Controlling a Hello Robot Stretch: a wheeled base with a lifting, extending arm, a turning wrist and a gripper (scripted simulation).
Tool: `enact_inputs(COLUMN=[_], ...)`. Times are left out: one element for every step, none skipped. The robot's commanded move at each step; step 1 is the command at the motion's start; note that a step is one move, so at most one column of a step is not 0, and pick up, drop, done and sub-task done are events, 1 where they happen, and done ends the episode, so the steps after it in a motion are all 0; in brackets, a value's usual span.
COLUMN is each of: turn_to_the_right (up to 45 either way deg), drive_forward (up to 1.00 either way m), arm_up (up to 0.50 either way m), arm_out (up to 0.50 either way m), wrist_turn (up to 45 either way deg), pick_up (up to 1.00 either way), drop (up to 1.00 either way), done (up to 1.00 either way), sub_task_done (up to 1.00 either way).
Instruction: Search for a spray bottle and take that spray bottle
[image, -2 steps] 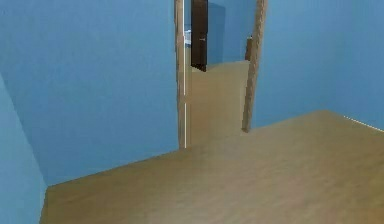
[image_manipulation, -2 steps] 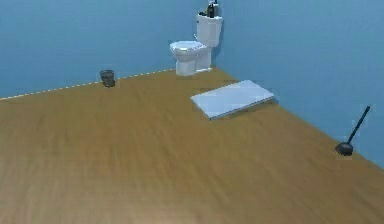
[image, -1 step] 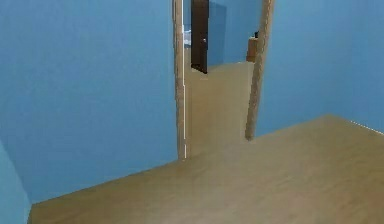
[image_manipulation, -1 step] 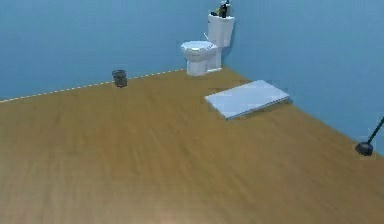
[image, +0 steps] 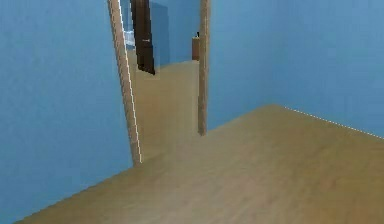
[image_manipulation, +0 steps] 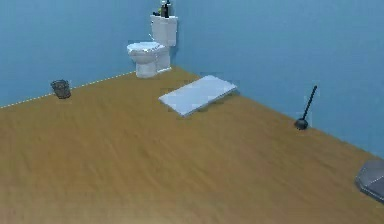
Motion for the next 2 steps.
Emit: enact_inputs(turn_to_the_right=[0.0, 0.0], drive_forward=[1.00, 1.00], arm_up=[0.00, 0.00], arm_out=[0.00, 0.00], wrist_turn=[0.0, 0.0], pick_up=[0.00, 0.00], drop=[0.00, 0.00], done=[0.00, 0.00], sub_task_done=[0.00, 0.00])
